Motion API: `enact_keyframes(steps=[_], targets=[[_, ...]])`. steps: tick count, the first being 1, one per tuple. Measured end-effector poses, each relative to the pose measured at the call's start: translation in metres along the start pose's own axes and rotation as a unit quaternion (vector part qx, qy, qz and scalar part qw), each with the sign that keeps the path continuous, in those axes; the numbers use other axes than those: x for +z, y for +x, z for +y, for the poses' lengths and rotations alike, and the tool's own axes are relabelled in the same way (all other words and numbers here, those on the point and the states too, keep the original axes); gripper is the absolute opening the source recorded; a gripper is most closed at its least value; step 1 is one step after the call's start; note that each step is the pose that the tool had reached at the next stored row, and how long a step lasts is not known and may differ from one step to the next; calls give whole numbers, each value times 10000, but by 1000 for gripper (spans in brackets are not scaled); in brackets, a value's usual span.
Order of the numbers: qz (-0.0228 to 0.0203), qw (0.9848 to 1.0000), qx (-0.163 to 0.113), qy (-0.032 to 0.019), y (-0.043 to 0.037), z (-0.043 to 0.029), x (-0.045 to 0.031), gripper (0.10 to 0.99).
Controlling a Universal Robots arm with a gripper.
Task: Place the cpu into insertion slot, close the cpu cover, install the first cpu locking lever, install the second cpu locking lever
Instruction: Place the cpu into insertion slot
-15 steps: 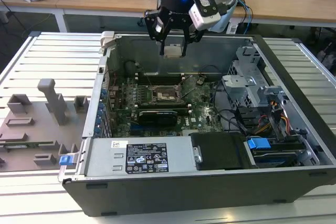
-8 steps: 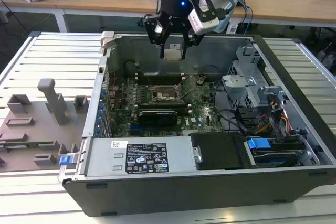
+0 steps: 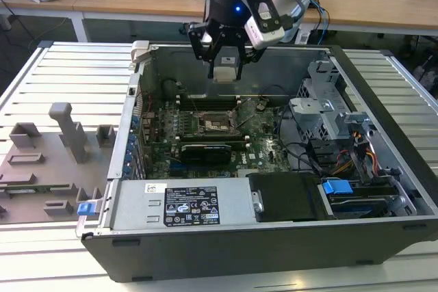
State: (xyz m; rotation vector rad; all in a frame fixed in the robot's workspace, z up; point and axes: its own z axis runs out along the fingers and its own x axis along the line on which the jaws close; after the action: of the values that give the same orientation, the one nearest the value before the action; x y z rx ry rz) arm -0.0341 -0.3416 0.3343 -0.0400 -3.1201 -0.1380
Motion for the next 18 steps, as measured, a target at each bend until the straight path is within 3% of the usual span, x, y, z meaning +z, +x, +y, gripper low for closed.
enact_keyframes(steps=[18], targets=[[0,10000,0,0,-2,-7,84,545]])
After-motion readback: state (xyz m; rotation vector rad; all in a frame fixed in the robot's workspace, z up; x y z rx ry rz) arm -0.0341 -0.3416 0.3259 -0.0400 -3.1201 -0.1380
